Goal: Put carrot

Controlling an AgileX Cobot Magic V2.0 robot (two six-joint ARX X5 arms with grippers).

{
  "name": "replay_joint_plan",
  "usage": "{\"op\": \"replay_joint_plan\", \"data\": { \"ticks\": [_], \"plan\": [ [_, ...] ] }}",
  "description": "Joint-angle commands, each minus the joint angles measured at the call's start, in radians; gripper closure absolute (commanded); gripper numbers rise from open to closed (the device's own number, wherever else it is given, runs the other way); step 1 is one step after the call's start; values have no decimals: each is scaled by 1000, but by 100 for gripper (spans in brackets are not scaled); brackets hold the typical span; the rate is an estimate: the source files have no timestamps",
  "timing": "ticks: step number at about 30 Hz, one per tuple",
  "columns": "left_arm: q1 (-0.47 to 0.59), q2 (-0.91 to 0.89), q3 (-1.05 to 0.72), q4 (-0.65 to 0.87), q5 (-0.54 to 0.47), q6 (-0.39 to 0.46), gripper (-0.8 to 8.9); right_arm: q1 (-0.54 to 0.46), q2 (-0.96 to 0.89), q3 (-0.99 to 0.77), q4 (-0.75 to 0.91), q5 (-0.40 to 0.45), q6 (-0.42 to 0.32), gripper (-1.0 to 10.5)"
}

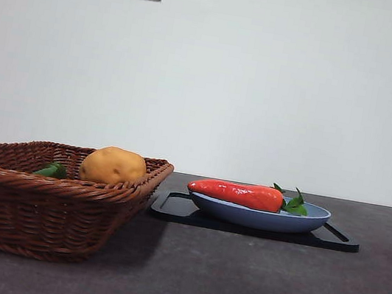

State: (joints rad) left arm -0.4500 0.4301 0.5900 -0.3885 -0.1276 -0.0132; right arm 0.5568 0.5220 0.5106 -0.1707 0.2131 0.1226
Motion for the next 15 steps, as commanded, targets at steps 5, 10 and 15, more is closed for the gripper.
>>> {"op": "replay_joint_plan", "data": {
  "ticks": [5,10,15],
  "plan": [
    [0,-37,2,-3,-4,-12,805,5,2,8,12,4,11,943],
    [47,-171,-11,-6,5,-9,805,5,1,8,13,3,11,943],
    [184,-319,-100,14,-4,-8,805,6,1,8,13,3,11,943]
  ]
}}
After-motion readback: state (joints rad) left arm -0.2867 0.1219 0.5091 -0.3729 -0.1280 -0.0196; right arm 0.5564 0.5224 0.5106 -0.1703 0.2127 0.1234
